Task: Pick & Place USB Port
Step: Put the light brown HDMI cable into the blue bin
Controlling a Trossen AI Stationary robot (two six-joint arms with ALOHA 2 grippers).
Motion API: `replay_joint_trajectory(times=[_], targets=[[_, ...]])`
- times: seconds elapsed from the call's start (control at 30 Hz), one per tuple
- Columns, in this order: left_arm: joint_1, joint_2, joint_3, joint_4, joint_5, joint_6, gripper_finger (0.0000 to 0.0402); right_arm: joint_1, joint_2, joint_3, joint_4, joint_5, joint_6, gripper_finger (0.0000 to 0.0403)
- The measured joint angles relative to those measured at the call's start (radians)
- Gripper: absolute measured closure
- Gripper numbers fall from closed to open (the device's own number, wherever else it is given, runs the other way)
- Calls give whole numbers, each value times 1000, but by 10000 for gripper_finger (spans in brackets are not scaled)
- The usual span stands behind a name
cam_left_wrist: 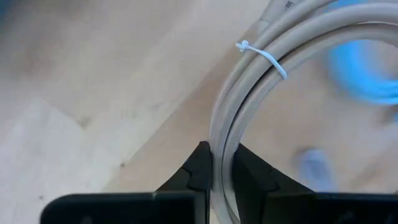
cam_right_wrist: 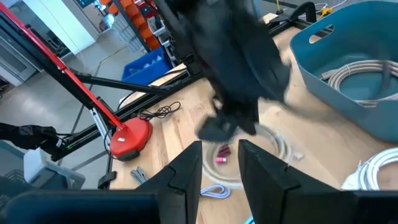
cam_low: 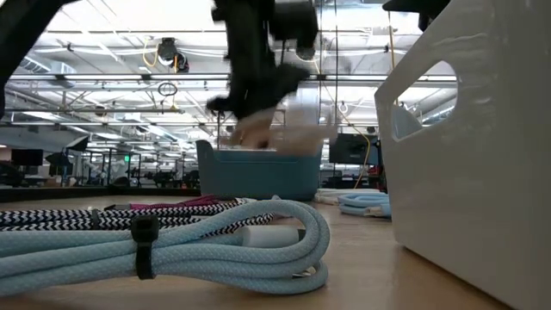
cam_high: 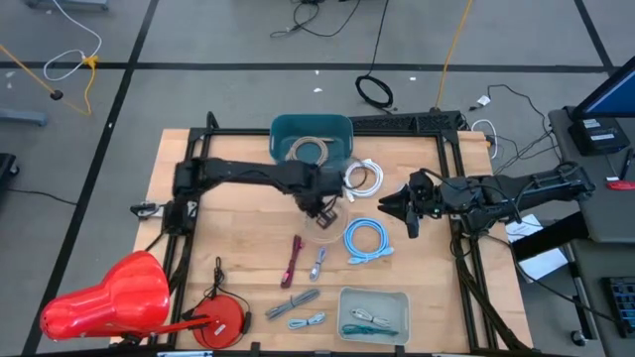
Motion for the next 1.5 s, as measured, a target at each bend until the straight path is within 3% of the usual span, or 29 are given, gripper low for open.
replay_joint_trajectory(times=[0.13,0.27,0.5,0.73,1.2,1.4,1.5], targets=[[9,-87,109,-11,-158,-1,365,0,2,0,6,0,-10,307],[118,-128,200,-56,-271,-2,365,0,2,0,28,0,-19,307],[411,-95,216,-94,-134,17,365,0,2,0,41,0,-11,307],[563,-45,214,-104,-82,106,365,19,2,0,37,0,19,307],[551,89,214,-119,-88,185,365,39,32,0,32,5,51,307],[557,100,214,-185,-227,182,364,39,32,0,33,5,65,307],[564,98,214,-187,-200,201,326,39,32,0,33,5,66,307]])
